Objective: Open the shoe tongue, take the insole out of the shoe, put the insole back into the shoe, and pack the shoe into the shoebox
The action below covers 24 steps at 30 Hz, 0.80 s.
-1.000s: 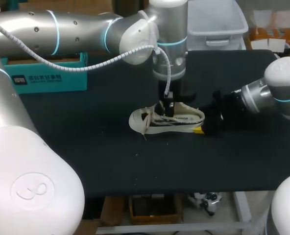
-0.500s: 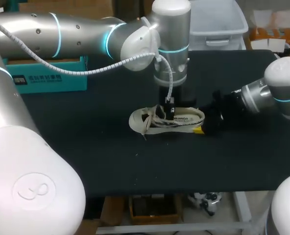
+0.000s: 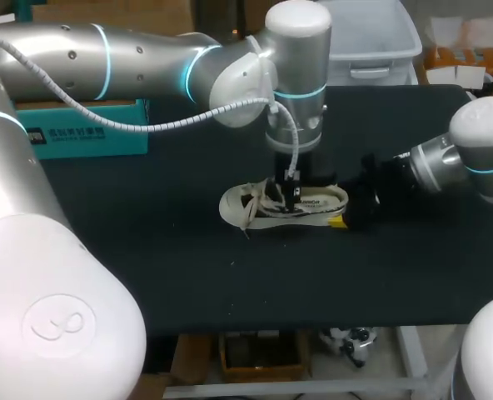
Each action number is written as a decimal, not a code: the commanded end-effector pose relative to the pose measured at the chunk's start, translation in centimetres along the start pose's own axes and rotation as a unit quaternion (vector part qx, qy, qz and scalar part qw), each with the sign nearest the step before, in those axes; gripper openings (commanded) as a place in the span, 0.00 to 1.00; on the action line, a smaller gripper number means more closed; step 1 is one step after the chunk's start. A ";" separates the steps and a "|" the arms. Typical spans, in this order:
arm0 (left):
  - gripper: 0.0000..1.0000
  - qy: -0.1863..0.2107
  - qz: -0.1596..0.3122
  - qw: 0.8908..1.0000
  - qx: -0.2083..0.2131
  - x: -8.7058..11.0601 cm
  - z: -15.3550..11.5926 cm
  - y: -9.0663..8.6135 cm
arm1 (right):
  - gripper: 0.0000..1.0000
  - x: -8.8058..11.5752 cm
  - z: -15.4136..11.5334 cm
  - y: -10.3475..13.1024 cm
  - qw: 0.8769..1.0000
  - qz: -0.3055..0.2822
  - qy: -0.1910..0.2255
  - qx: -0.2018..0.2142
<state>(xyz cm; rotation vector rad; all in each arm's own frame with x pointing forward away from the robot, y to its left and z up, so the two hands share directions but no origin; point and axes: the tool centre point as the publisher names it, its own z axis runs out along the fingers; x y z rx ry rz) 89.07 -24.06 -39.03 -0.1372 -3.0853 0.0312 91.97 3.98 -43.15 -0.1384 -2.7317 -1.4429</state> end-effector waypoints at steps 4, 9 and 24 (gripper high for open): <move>0.16 -0.011 -0.005 1.000 0.003 0.8 0.4 -0.3 | 0.00 0.0 0.3 -0.6 1.000 0.000 0.000 -0.002; 0.25 -0.017 -0.004 1.000 0.004 1.0 0.4 -0.3 | 0.00 0.0 0.3 -0.6 1.000 0.000 0.000 -0.002; 0.24 -0.047 -0.025 0.999 -0.005 -0.1 2.2 -0.5 | 0.00 0.0 0.3 -0.6 1.000 0.000 0.000 -0.002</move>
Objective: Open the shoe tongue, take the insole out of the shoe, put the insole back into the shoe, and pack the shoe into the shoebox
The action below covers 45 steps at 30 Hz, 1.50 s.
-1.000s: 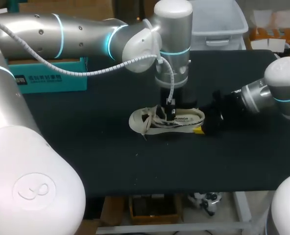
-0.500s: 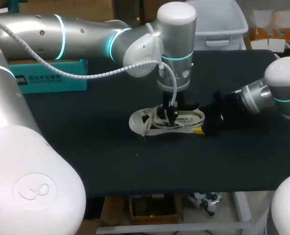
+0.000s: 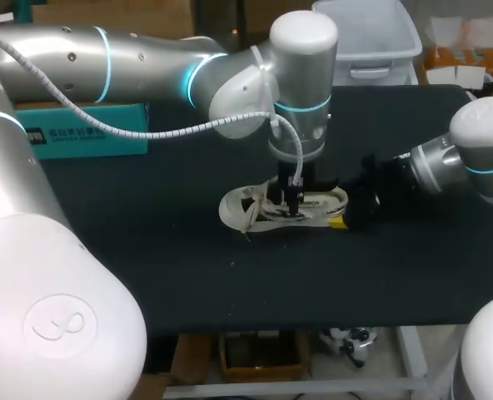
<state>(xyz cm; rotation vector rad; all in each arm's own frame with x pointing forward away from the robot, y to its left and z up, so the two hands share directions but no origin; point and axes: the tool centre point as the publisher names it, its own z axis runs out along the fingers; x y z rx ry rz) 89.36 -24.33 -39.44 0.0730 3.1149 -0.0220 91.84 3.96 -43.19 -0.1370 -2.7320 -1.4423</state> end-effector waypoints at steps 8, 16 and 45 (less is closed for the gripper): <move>0.22 -0.024 -0.010 1.000 -0.002 -1.7 2.9 0.1 | 0.00 -0.1 0.3 -0.6 1.000 0.000 0.000 -0.002; 0.24 -0.042 -0.002 0.999 -0.003 -2.9 3.8 0.0 | 0.00 -0.1 0.3 -0.6 1.000 0.000 0.000 -0.002; 0.00 -0.097 0.011 0.995 0.011 -6.0 3.2 -0.8 | 0.00 -0.1 0.3 -0.6 1.000 0.000 0.000 -0.002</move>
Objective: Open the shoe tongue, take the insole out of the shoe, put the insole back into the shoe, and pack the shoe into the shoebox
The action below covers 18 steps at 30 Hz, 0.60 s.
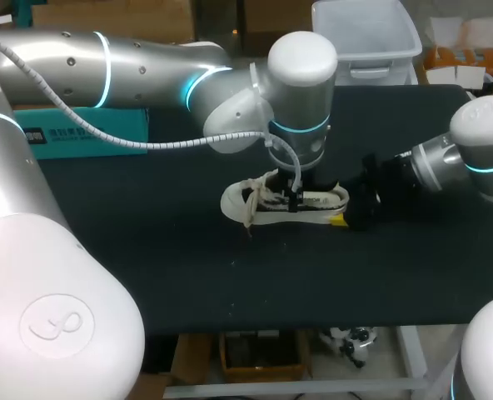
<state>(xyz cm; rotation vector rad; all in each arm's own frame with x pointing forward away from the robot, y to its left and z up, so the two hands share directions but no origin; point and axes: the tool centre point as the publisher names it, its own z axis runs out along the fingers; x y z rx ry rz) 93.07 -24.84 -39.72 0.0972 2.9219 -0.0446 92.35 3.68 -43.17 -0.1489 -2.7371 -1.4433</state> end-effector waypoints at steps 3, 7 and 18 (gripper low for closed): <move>0.00 -0.005 0.000 1.000 0.010 -1.9 2.4 -0.3 | 0.00 0.4 0.5 -0.5 1.000 -0.002 0.004 -0.002; 0.00 0.001 -0.001 1.000 0.019 -2.2 1.5 -0.3 | 0.00 0.4 0.5 -0.5 1.000 -0.002 0.004 -0.002; 0.00 0.042 0.011 0.997 0.061 -2.6 -2.8 -0.5 | 0.00 0.4 0.5 -0.5 1.000 -0.002 0.004 -0.002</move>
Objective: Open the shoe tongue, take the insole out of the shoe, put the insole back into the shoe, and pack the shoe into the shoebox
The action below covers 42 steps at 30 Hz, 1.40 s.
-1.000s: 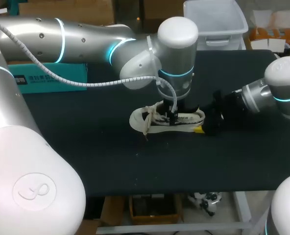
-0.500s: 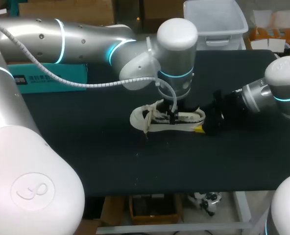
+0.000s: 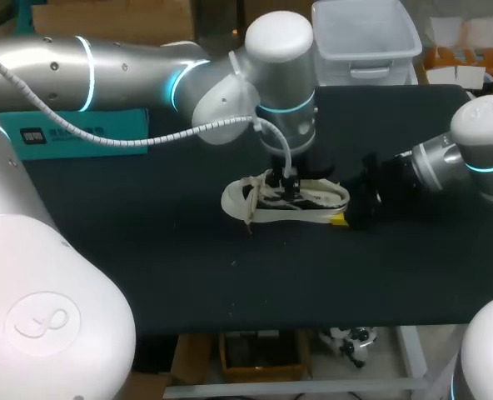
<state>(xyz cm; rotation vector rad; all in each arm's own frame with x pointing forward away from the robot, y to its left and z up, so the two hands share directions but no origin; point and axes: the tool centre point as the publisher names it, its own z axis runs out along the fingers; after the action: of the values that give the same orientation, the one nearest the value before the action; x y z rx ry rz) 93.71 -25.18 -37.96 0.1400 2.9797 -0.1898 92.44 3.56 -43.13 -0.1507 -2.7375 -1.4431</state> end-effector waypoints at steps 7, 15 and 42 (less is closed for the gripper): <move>0.00 0.047 0.008 0.998 0.035 -1.2 -3.2 -1.1 | 0.00 0.5 0.6 -0.5 1.000 -0.002 0.004 -0.002; 0.00 0.093 0.017 0.993 0.069 -0.9 -4.6 -1.1 | 0.00 0.5 0.6 -0.5 1.000 -0.002 0.004 -0.002; 0.00 0.112 0.080 0.975 0.173 3.7 -12.3 -4.9 | 0.00 0.5 0.6 -0.5 1.000 -0.002 0.004 -0.002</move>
<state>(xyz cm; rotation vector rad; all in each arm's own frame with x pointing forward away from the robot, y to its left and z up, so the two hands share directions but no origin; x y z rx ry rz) 88.45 -27.55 -25.49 0.4924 3.1223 -0.7384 92.12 3.73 -43.14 -0.1418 -2.7333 -1.4427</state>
